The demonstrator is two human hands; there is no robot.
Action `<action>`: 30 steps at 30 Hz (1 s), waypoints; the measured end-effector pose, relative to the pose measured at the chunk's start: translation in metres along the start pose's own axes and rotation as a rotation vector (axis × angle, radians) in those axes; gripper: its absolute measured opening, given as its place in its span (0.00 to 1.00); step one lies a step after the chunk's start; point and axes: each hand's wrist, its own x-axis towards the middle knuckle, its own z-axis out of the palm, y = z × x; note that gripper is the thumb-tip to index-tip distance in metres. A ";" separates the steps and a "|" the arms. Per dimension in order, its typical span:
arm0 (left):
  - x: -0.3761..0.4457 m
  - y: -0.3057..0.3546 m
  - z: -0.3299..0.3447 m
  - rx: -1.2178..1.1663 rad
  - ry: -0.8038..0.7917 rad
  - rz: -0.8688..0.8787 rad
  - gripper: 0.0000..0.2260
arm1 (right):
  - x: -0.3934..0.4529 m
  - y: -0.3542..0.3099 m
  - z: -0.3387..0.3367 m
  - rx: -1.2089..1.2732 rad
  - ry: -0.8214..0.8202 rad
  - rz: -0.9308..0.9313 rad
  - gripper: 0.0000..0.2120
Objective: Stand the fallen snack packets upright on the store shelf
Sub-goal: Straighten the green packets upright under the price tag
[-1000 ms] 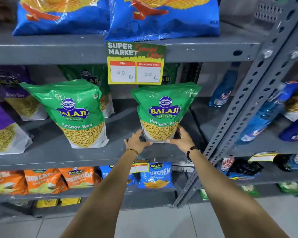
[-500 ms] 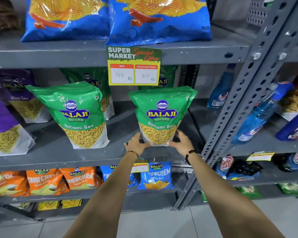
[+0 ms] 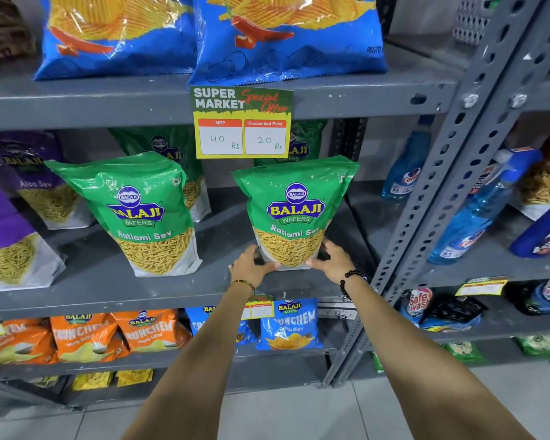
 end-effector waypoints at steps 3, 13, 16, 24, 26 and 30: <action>0.000 0.000 0.000 0.011 0.004 -0.006 0.25 | -0.001 -0.002 0.000 -0.024 -0.008 0.014 0.34; 0.004 -0.003 0.004 0.025 0.029 -0.008 0.24 | -0.003 -0.005 0.004 -0.004 -0.006 0.032 0.37; 0.006 -0.004 0.006 0.050 0.038 -0.010 0.24 | -0.002 -0.005 0.004 0.003 -0.001 0.050 0.39; 0.009 -0.006 0.008 0.043 0.055 0.001 0.23 | 0.000 -0.006 0.009 -0.031 0.053 0.028 0.35; 0.010 -0.006 0.009 0.034 0.053 -0.001 0.23 | 0.000 -0.006 0.009 -0.038 0.054 0.025 0.34; 0.012 -0.006 0.009 0.031 0.052 -0.001 0.22 | 0.001 -0.006 0.009 -0.037 0.062 0.029 0.33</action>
